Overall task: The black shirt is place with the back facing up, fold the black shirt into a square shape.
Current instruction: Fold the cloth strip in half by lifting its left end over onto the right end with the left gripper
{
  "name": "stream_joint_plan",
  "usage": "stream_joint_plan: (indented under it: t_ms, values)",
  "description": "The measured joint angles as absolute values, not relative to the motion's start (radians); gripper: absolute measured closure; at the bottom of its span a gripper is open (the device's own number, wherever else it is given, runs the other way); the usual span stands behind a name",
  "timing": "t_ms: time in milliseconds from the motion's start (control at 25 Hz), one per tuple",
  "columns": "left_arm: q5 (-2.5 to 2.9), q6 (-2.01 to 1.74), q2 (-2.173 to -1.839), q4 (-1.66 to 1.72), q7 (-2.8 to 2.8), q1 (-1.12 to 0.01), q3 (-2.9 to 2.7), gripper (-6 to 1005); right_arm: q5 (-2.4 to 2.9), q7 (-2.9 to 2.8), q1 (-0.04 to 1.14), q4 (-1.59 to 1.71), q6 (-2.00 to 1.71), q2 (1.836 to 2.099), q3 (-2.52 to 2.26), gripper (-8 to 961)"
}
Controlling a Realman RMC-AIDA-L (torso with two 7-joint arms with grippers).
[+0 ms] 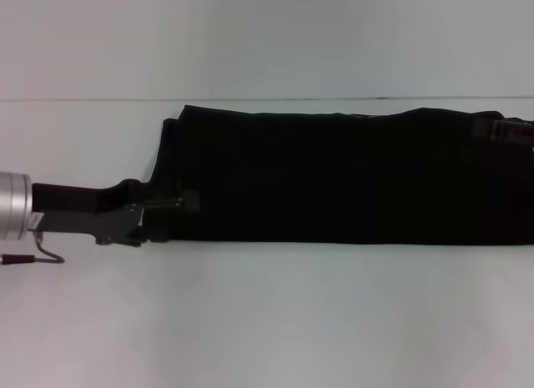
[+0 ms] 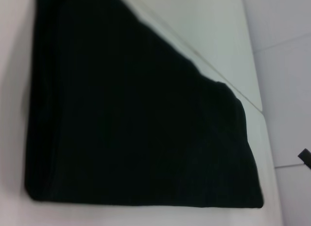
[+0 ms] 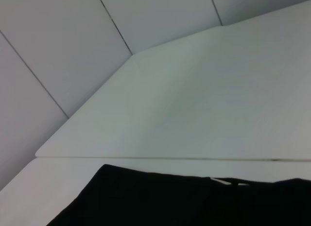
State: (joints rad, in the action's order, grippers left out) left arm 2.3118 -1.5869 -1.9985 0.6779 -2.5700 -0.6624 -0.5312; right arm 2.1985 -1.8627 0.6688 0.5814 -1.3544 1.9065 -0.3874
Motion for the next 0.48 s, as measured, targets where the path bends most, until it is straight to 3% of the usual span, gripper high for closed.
stream_joint_plan:
  t_ms: [480]
  values:
    - [2.322,-1.426,-1.993,0.540,-2.826,-0.643,-0.431,36,2.199,-1.853,0.703,0.581,-1.343,1.915,-0.450,157]
